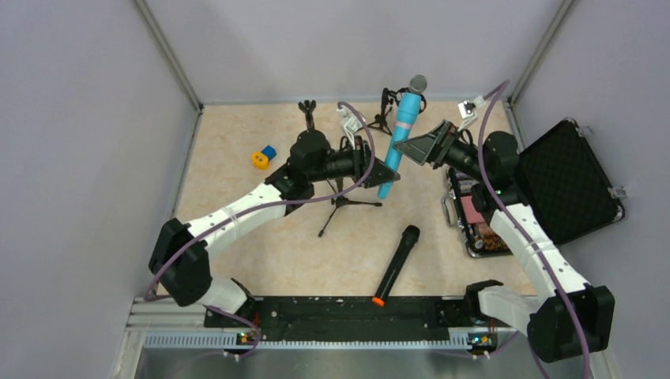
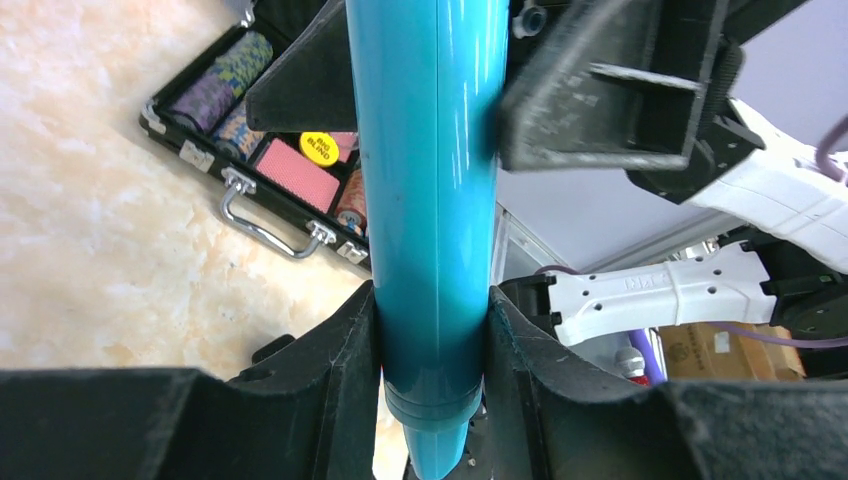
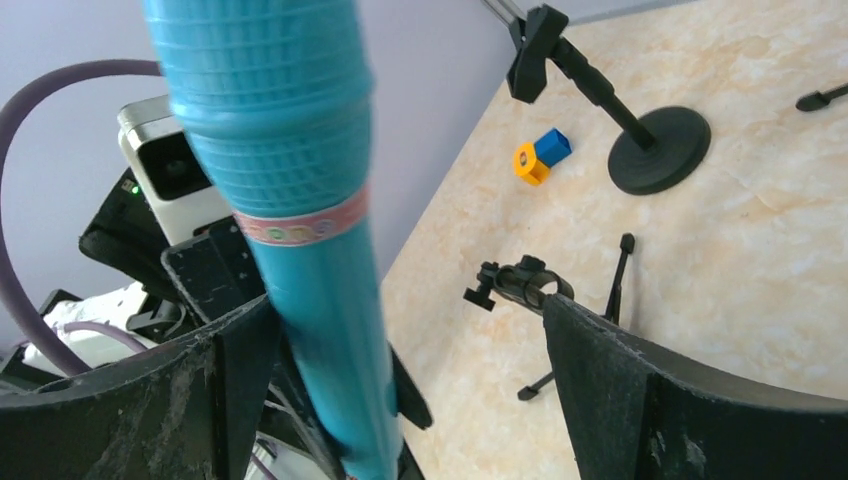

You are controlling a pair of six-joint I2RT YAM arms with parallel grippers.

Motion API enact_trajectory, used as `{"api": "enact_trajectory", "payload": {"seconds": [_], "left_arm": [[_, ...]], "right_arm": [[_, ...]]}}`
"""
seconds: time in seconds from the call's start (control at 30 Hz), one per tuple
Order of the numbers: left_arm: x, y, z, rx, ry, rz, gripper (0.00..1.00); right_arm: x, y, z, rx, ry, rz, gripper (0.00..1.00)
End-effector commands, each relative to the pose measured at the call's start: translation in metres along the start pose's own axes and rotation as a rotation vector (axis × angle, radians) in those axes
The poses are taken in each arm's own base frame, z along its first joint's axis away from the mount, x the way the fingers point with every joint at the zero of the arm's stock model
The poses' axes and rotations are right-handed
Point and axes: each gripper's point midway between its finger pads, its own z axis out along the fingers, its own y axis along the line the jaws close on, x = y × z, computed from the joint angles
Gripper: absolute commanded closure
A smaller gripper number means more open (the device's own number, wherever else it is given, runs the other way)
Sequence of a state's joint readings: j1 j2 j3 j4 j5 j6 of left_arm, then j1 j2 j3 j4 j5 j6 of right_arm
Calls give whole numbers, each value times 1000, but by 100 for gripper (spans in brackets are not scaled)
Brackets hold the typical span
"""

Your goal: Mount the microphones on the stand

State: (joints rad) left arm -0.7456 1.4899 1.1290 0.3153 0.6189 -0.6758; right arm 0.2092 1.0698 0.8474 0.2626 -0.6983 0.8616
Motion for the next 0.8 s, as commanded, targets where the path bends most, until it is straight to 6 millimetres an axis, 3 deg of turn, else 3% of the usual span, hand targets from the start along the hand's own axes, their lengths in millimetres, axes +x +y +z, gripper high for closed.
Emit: {"api": "enact_trajectory", "payload": {"seconds": [0.0,0.33,0.53,0.6,0.77], "left_arm": [[-24,-29,-21,34,-82,109,100],[-14,-40,-30,78,-71,73,100],[-7,-40,-30,95,-54,47,100],[-6,-37,-30,82,-50,55,100],[-8,-34,-33,58,-61,71,100]], "right_arm": [[-24,34,-3,-123,-15,-57,1],[-31,75,7,-319,14,-74,2],[-27,87,18,-391,32,-44,15],[-28,88,20,-409,36,-36,26],[-26,91,19,-439,52,-27,80]]}}
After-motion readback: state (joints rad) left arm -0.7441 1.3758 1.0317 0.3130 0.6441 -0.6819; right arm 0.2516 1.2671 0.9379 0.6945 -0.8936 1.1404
